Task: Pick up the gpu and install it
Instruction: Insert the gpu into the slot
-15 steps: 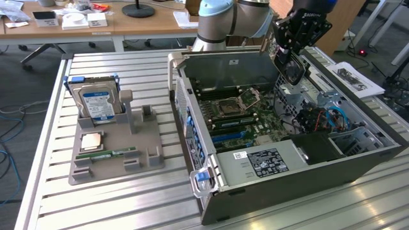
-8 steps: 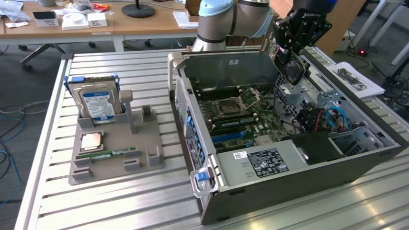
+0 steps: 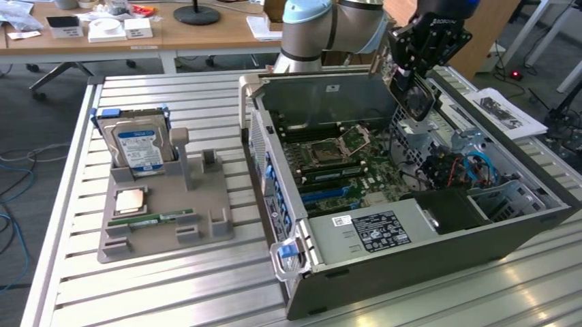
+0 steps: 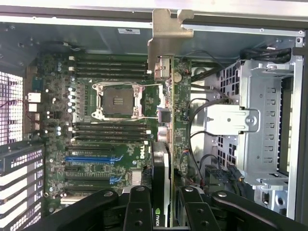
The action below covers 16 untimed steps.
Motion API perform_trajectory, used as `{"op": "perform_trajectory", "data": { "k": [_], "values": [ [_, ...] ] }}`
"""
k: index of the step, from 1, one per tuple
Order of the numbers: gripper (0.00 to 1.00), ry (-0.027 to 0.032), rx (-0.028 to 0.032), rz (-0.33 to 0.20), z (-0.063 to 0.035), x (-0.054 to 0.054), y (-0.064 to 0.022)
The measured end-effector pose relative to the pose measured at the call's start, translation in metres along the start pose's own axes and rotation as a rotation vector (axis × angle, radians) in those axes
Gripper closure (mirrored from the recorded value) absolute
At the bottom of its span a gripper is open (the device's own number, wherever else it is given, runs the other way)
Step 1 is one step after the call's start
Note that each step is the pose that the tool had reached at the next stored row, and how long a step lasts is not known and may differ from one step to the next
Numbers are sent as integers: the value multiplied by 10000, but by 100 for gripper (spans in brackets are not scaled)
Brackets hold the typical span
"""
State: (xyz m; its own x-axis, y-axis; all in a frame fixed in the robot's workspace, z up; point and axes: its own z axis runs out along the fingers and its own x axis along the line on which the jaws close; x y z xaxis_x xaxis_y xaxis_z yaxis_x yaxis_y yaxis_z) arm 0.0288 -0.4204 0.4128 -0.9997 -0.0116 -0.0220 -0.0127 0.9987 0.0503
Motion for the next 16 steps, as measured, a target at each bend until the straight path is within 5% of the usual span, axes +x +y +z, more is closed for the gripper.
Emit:
{"op": "perform_trajectory", "data": {
  "k": [16],
  "values": [
    [73, 67, -31, -1334, 0, 0, 0]
  ]
}}
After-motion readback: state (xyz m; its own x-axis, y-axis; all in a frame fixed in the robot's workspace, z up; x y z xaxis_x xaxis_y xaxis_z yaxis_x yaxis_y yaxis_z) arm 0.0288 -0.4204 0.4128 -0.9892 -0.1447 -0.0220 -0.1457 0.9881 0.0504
